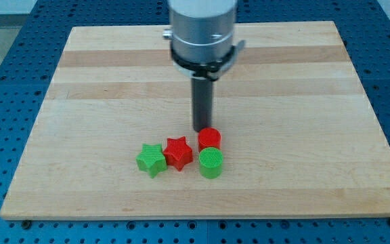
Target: Push the green star along with group of blocks to the right
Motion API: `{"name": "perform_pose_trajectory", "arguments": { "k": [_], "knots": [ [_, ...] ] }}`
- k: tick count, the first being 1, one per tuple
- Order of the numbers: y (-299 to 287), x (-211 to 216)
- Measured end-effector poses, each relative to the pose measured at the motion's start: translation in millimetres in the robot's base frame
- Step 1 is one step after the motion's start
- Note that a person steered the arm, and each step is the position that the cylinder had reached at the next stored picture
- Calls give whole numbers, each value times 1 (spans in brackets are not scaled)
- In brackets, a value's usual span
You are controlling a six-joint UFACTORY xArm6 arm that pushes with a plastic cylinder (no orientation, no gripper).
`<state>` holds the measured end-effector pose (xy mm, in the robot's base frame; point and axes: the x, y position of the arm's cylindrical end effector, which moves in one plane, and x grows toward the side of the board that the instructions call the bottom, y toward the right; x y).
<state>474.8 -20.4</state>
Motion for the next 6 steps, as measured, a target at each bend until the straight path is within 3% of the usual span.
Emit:
{"name": "perform_pose_trajectory", "arguments": {
  "k": [4, 6],
  "knots": [
    [-123, 50],
    [-84, 70]
  ]
}}
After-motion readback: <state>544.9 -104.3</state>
